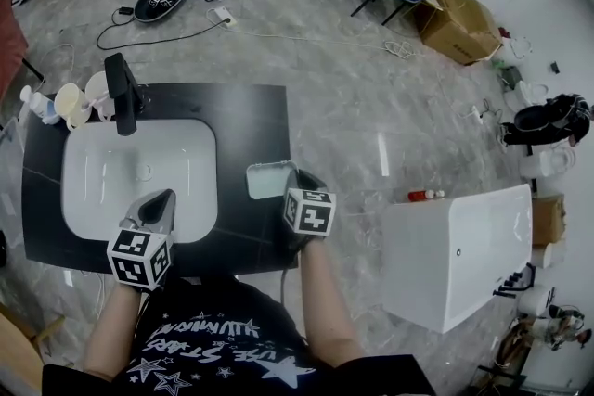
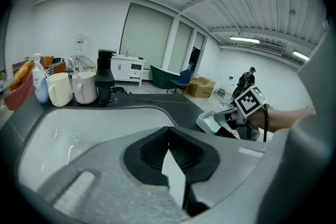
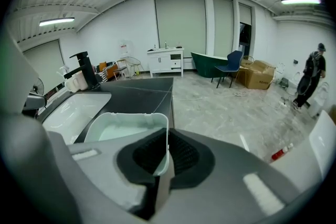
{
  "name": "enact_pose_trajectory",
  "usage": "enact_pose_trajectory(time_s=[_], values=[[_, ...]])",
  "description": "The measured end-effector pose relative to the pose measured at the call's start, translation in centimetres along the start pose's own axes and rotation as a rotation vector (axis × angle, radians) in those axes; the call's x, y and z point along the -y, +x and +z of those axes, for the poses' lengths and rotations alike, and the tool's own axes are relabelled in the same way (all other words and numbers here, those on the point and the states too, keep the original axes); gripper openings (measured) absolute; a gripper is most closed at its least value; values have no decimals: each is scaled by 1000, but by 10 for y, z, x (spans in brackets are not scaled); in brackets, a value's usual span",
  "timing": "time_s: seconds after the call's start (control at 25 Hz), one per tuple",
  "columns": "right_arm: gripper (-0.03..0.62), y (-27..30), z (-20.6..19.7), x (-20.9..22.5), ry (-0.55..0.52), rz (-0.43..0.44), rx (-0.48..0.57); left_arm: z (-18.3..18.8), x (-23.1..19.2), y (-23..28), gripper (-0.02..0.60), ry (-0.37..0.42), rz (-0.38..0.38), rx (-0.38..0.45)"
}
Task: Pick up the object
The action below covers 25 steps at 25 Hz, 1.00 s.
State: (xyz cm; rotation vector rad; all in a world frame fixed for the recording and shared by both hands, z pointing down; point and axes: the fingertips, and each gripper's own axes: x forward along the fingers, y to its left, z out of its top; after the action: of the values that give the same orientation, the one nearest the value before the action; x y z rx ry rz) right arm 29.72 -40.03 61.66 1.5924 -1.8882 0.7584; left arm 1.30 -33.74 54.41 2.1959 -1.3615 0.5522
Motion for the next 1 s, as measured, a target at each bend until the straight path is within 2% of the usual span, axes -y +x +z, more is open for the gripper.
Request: enact_pose_trajectory(time_s=[0.36, 0.56, 1.0], values=[[11, -39, 12, -11, 24, -38, 59, -8, -5, -42, 8, -11, 0, 33], [11, -67, 17, -37, 24, -28, 105, -21, -10, -72, 8, -10, -4, 38], [11, -127, -1, -96, 22, -16, 171, -48, -23, -146, 8, -5, -1, 79]])
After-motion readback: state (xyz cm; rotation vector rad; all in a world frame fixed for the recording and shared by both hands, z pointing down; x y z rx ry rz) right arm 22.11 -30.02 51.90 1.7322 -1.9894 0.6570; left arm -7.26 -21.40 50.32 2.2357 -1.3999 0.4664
